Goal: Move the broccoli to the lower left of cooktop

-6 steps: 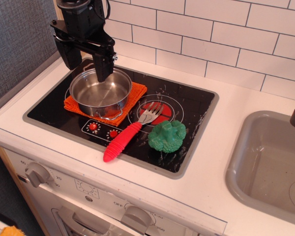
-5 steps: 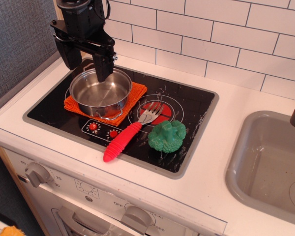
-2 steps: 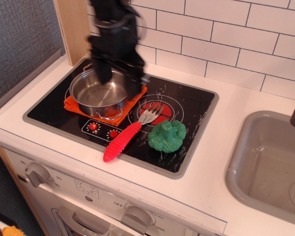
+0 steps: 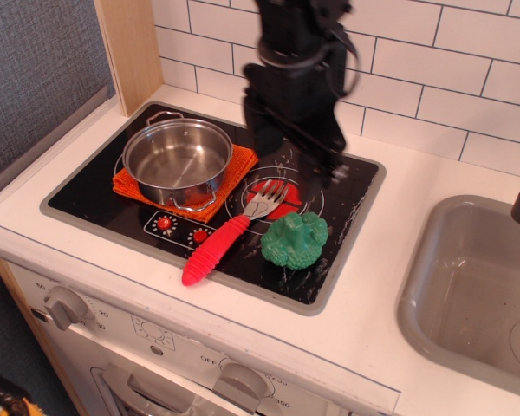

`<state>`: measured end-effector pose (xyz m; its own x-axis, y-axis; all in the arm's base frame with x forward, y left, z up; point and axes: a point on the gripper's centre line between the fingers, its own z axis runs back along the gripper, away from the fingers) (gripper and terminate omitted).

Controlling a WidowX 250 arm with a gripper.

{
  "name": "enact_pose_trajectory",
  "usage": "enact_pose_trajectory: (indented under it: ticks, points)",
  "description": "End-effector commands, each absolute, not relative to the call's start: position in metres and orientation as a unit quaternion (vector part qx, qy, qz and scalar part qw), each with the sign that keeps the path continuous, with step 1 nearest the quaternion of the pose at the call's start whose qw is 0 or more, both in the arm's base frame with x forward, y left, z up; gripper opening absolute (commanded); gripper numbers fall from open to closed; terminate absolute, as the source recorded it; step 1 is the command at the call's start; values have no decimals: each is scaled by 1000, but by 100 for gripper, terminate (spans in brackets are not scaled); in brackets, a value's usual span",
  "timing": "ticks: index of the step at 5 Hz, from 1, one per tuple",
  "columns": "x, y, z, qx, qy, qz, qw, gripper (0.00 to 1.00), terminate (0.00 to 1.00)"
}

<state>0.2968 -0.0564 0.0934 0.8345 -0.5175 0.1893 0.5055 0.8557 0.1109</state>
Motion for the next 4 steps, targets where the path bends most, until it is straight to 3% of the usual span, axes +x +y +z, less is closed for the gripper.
enact_pose_trajectory:
  ticks: [1,3,4]
  points:
    - [283,-58,84,13,-93,-259,961,100,0]
    - [281,-63,53,0,-74,-278,958,100,0]
    - [287,-61,50,-4,-84,-271,959,100,0]
